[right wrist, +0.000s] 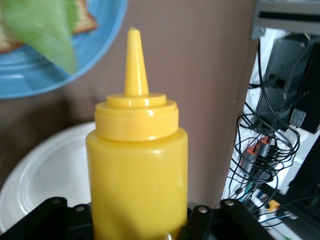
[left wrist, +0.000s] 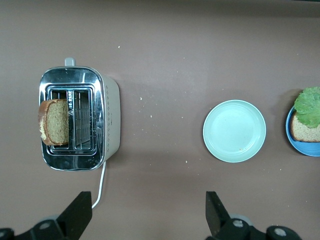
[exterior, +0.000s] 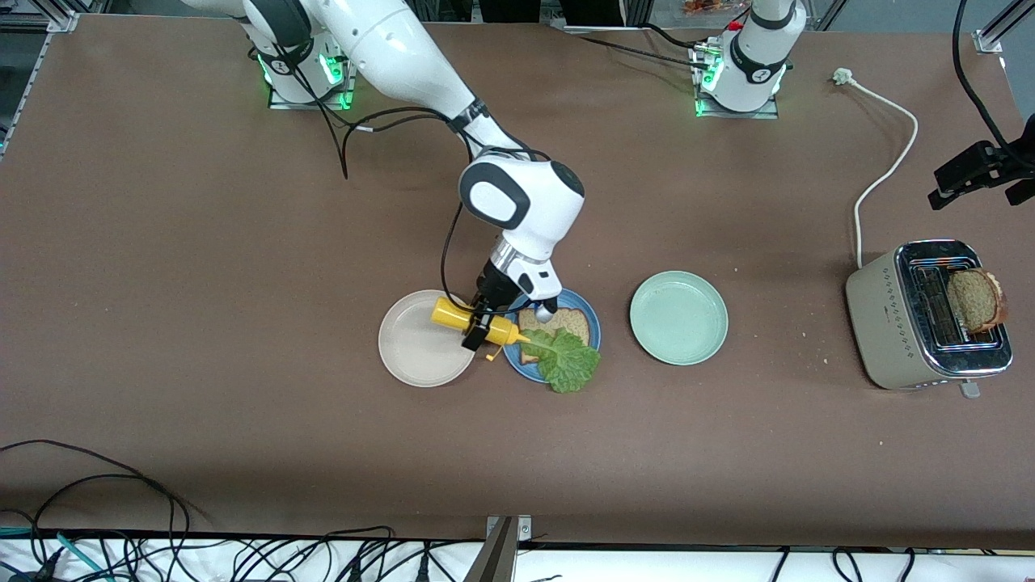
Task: Make sandwich in blue plate with both arms
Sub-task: 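Carry the yellow bottle back beside the white plate, then set the bottle down and open the right gripper while the left gripper reaches the toaster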
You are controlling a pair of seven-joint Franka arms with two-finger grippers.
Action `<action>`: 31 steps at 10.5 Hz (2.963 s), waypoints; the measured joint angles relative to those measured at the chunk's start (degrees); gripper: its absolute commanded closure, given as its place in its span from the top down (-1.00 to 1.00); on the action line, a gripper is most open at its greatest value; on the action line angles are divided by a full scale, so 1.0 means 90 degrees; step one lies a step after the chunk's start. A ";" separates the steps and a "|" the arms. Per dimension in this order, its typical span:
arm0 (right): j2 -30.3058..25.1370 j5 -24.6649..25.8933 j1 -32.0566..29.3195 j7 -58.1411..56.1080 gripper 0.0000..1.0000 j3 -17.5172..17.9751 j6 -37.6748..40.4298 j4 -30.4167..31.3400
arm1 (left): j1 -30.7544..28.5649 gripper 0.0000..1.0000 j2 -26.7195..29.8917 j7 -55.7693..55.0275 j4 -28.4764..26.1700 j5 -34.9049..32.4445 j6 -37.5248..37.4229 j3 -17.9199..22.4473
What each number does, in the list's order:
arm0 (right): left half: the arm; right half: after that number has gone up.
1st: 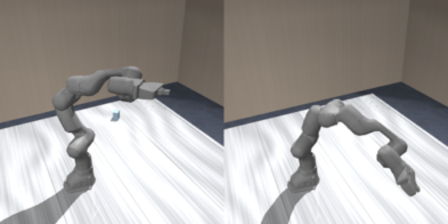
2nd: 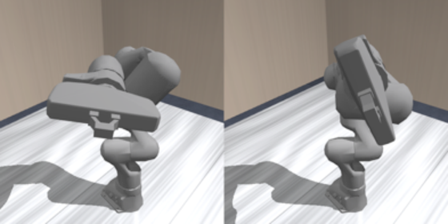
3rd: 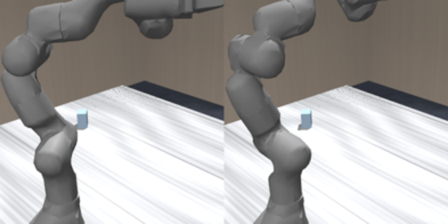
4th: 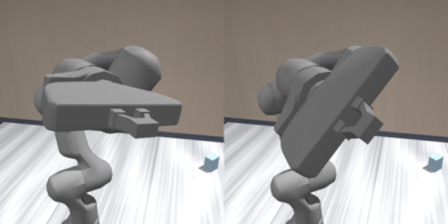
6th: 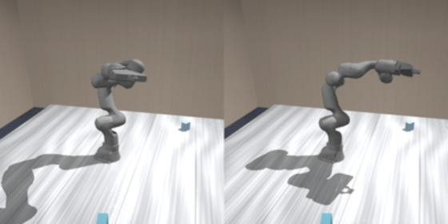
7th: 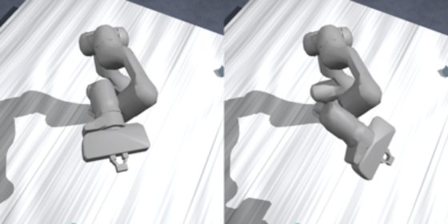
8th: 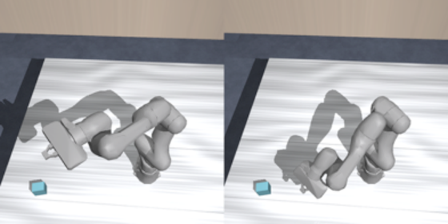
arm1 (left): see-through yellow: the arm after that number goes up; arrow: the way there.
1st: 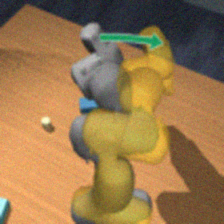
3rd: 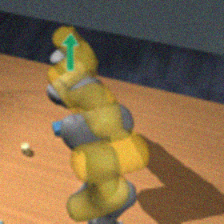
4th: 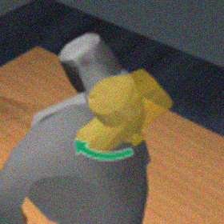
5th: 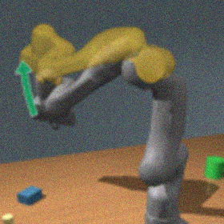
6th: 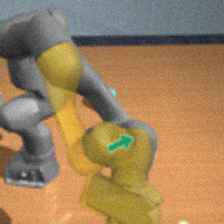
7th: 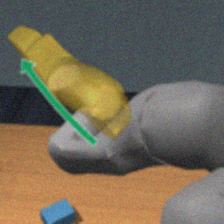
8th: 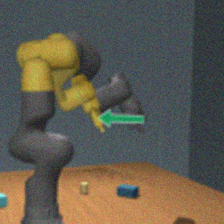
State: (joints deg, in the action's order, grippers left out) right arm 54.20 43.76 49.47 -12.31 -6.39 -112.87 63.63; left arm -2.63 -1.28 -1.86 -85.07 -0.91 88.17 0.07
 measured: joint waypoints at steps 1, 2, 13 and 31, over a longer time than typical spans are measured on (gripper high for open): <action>-0.0295 -0.0666 -0.0220 -0.0295 -1.00 -0.0033 0.0015 -0.0042 | -0.0004 1.00 0.0000 0.0000 0.0000 0.0000 -0.0001 0.0001; -0.0647 -0.1435 -0.0535 -0.0710 -1.00 -0.0049 0.0017 -0.0065 | -0.0007 1.00 0.0000 0.0000 0.0000 0.0000 -0.0001 0.0001; -0.2137 -0.9563 -0.5048 -0.8576 -1.00 -0.0041 0.1288 0.1459 | -0.0011 1.00 -0.0004 0.0000 0.0000 0.0000 -0.0004 -0.0010; -0.0228 -1.2513 -0.6967 -1.4830 -1.00 0.0075 0.3431 0.3192 | -0.0710 1.00 -0.0863 0.0754 -0.0006 -0.0001 0.0459 0.0058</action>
State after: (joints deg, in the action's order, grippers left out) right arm 52.15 -68.86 -13.23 -145.78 -5.71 -81.99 92.36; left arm -9.03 -9.05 4.93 -85.12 -0.91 92.30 0.59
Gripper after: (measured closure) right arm 0.938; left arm 0.000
